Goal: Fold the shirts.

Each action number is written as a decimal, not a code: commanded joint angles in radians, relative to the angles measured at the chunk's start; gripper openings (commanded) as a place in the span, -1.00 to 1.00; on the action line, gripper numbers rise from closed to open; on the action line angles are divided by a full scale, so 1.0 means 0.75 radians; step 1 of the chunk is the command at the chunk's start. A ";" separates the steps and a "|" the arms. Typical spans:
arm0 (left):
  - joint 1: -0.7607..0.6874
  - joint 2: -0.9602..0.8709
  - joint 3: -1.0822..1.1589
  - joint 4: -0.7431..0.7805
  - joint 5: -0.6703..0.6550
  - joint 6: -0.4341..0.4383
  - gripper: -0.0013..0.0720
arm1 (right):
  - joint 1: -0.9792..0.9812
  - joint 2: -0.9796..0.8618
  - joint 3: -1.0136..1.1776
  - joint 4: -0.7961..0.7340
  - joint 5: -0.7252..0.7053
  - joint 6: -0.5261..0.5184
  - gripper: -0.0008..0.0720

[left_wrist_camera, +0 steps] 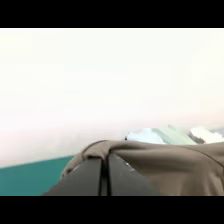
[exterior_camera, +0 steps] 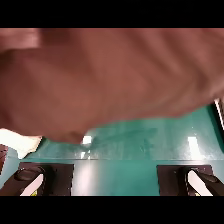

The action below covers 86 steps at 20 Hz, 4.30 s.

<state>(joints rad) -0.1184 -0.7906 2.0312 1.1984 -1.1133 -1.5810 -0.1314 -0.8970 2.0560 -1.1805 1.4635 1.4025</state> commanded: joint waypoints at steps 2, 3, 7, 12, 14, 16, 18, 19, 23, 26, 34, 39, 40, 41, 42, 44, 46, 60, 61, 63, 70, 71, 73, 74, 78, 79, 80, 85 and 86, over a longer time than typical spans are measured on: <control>0.001 -0.263 0.023 0.009 -0.327 0.015 -0.90 | 0.002 -0.149 -0.099 -0.034 0.120 0.055 -0.94; 0.001 -0.367 0.023 0.009 -0.424 0.014 -0.89 | 0.002 -0.199 -0.174 -0.035 0.121 0.055 -0.94; 0.001 -0.759 -0.067 -0.007 -0.568 0.014 -0.89 | 0.002 -0.464 -0.413 -0.035 0.109 0.054 -0.94; 0.001 -1.154 -0.205 -0.054 -0.409 0.015 -0.89 | 0.073 -0.870 -0.517 -0.034 -0.019 -0.013 -0.94; 0.001 -1.248 -0.205 -0.057 -0.260 0.041 -0.89 | 0.094 -1.034 -0.430 -0.032 -0.099 -0.023 -0.94; 0.001 -1.287 -0.205 -0.056 -0.105 0.049 -0.89 | 0.095 -1.148 -0.307 -0.031 -0.141 -0.022 -0.94; 0.001 -1.297 -0.205 -0.052 -0.011 0.062 -0.89 | 0.095 -1.221 -0.168 -0.032 -0.152 -0.022 -0.94; 0.001 -1.297 -0.205 -0.051 -0.003 0.067 -0.89 | 0.092 -1.236 -0.115 -0.033 -0.142 -0.022 -0.94; 0.001 -1.297 -0.206 -0.010 -0.305 0.144 -0.89 | 0.077 -1.193 -0.092 -0.038 -0.057 -0.058 -0.94; 0.001 -1.297 -0.260 0.022 -0.388 0.150 -0.89 | 0.078 -1.104 -0.300 -0.039 -0.074 -0.058 -0.94; 0.001 -1.297 -0.590 -0.021 -0.307 0.153 -0.89 | 0.112 -0.967 -0.788 -0.068 -0.206 -0.057 -0.94; 0.001 -1.284 -0.593 -0.004 -0.362 0.111 0.56 | 0.106 -0.935 -0.838 -0.067 -0.167 -0.054 0.09; 0.001 -1.268 -0.594 0.006 -0.393 0.107 0.40 | 0.096 -0.913 -0.838 -0.067 -0.163 -0.055 0.09; 0.001 -1.244 -0.595 0.022 -0.411 0.108 0.40 | 0.085 -0.879 -0.839 -0.069 -0.151 -0.056 0.09; 0.001 -1.202 -0.599 0.058 -0.426 0.108 0.40 | 0.071 -0.835 -0.840 -0.068 -0.129 -0.056 0.09; 0.001 -1.052 -0.684 0.141 -0.408 0.085 0.40 | 0.027 -0.716 -0.873 -0.067 -0.084 -0.056 0.09; 0.001 -0.865 -0.866 0.194 -0.355 0.046 0.40 | -0.015 -0.563 -0.976 -0.066 -0.079 -0.056 0.09; 0.001 -0.079 -2.162 -0.218 0.064 -0.087 0.40 | 0.069 -0.123 -1.347 -0.056 -0.183 -0.056 0.08; 0.001 -0.079 -2.182 -0.254 0.121 -0.079 0.40 | 0.083 -0.123 -1.347 -0.056 -0.184 -0.056 0.08; 0.001 -0.079 -2.205 -0.299 0.190 -0.073 0.40 | 0.101 -0.123 -1.347 -0.056 -0.182 -0.056 0.08; 0.001 -0.079 -2.190 -0.398 0.200 0.008 -0.90 | 0.026 -0.123 -1.360 -0.077 -0.117 -0.056 0.08; 0.001 -0.079 -2.167 -0.402 0.159 0.021 -0.89 | -0.030 -0.123 -1.389 -0.096 -0.107 -0.056 0.08; 0.001 -0.079 -2.109 -0.394 0.087 0.048 -0.90 | -0.170 -0.123 -1.505 -0.107 -0.064 -0.056 0.08; 0.001 -0.079 -2.085 -0.394 0.065 0.061 -0.90 | -0.253 -0.123 -1.588 -0.106 -0.053 -0.056 0.09; 0.001 -0.079 -2.035 -0.395 0.052 0.084 -0.90 | -0.492 -0.124 -1.887 -0.091 -0.080 -0.057 0.10; 0.001 -0.079 -2.035 -0.396 0.053 0.084 -0.90 | -0.508 -0.124 -1.941 -0.091 -0.105 -0.058 0.10; 0.001 -0.079 -2.035 -0.396 0.052 0.084 -0.90 | -0.504 -0.124 -1.988 -0.089 -0.128 -0.058 0.10; 0.001 -0.079 -2.035 -0.395 0.052 0.085 -0.89 | -0.384 -0.124 -2.078 0.004 -0.219 -0.056 0.10; 0.001 -0.079 -2.035 -0.393 0.051 0.088 -0.89 | -0.357 -0.124 -2.075 0.014 -0.224 -0.056 0.09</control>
<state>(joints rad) -0.1177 -0.8505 0.5030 0.9016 -1.0737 -1.5200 -0.4347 -0.9894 0.5297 -1.2083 1.3293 1.3598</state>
